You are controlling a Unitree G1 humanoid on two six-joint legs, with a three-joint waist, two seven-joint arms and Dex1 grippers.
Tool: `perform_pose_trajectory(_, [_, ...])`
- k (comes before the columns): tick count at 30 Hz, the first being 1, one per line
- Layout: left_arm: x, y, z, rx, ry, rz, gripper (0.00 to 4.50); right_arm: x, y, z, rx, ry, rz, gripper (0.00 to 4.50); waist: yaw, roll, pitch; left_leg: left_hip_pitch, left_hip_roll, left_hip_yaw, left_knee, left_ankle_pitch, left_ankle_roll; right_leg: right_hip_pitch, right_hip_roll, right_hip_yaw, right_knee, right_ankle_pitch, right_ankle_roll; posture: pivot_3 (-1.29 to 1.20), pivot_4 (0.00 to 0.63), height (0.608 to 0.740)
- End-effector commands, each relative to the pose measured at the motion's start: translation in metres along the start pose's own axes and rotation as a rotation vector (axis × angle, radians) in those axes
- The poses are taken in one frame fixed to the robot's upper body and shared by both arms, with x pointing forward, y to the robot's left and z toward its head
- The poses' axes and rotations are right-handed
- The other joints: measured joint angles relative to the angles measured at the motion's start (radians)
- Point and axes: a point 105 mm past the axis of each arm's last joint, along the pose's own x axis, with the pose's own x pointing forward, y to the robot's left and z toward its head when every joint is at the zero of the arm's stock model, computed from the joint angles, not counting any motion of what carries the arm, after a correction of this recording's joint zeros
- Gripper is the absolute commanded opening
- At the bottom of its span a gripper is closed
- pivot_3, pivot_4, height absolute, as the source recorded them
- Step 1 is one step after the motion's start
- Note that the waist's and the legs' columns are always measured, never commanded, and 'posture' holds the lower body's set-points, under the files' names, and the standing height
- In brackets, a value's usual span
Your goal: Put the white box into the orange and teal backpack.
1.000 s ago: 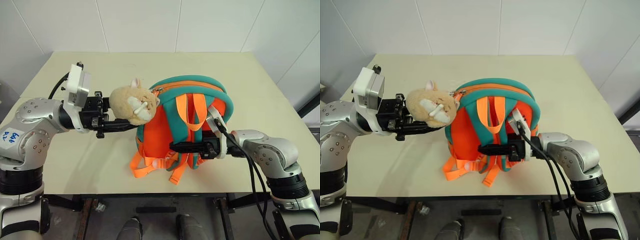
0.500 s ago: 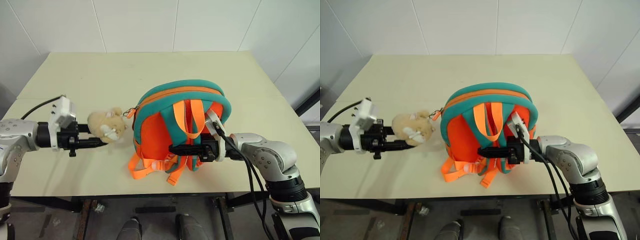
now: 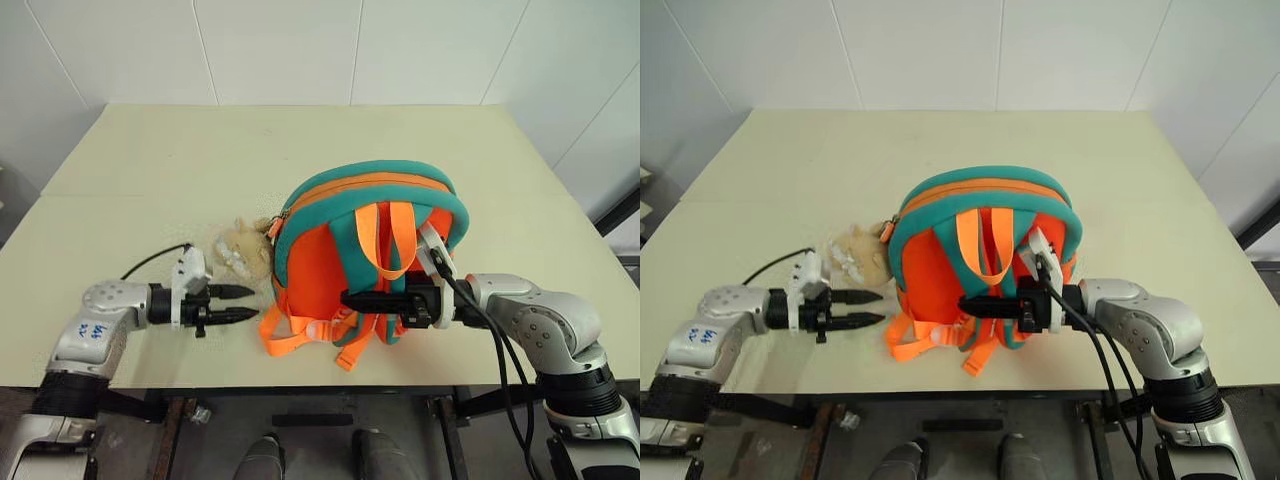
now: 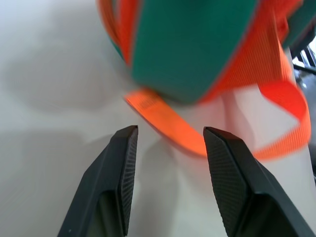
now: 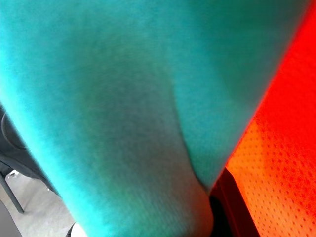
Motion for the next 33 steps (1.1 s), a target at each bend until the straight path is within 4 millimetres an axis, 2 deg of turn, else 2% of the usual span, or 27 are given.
perform_pose_trajectory(1, [-0.017,-0.001,0.020,0.020,-0.036,0.038,3.41,-0.001,0.006,0.007,-0.036,-0.028,0.011,0.03,-0.001,0.000,0.000,0.000,0.000,0.000,0.000,0.000,0.000,0.000,0.000,0.000,0.000,0.000,0.000,0.00,0.150,0.740])
perform_pose_trajectory(4, [-0.022,-0.006,0.023,0.016,-0.032,0.038,4.30,-0.001,0.006,0.007,-0.033,-0.029,0.014,0.03,0.002,0.000,0.000,0.000,0.000,0.000,-0.001,0.000,0.000,0.000,0.000,0.000,0.000,0.000,0.000,0.00,0.150,0.740])
perform_pose_trajectory(5, [-0.023,-0.007,0.024,0.013,-0.029,0.035,4.46,-0.001,0.006,0.007,-0.033,-0.029,0.014,0.03,0.003,0.000,0.000,0.000,0.000,0.000,-0.001,0.000,0.000,0.000,0.000,0.000,0.000,0.000,0.000,0.00,0.150,0.740])
perform_pose_trajectory(7, [-0.032,-0.010,0.031,0.064,-0.042,0.043,4.46,-0.001,0.006,0.007,-0.029,-0.024,0.019,0.03,0.003,0.000,0.000,0.000,0.000,0.000,-0.001,0.000,0.000,0.000,0.000,0.000,0.000,0.000,0.000,0.00,0.150,0.740])
perform_pose_trajectory(10, [-0.037,-0.006,0.064,0.212,-0.220,0.110,4.46,-0.001,0.005,0.006,-0.022,-0.019,0.024,0.03,0.004,0.000,0.000,0.000,0.000,0.000,-0.001,0.000,0.000,0.000,0.000,0.000,0.000,0.000,0.000,0.00,0.150,0.740])
perform_pose_trajectory(17, [-0.022,-0.009,0.084,0.289,-0.271,0.049,4.46,0.000,0.006,0.006,-0.017,-0.014,0.031,0.03,0.005,0.000,0.000,0.000,0.000,0.000,0.000,0.000,0.000,0.001,0.000,0.000,-0.001,0.000,0.000,0.00,0.150,0.740])
perform_pose_trajectory(21, [-0.009,-0.029,0.083,0.280,-0.230,-0.102,4.46,-0.001,0.006,0.005,-0.015,-0.012,0.029,0.03,0.003,0.000,0.000,0.000,0.000,0.000,0.000,0.000,0.000,0.001,0.000,0.000,-0.001,0.000,0.000,0.00,0.150,0.740])
perform_pose_trajectory(32, [0.011,-0.021,0.082,0.288,-0.211,-0.155,4.46,0.001,0.007,0.005,-0.019,-0.012,0.030,0.03,0.004,0.000,0.000,0.000,0.000,0.000,0.000,0.000,0.000,0.001,0.000,0.000,0.000,0.000,0.000,0.00,0.150,0.740])
perform_pose_trajectory(33, [0.011,-0.020,0.084,0.293,-0.219,-0.154,4.29,0.000,0.006,0.006,-0.021,-0.013,0.028,0.03,0.003,0.000,0.000,0.000,0.000,0.000,0.000,0.000,0.000,0.001,0.000,0.000,-0.001,0.000,0.000,0.00,0.150,0.740])
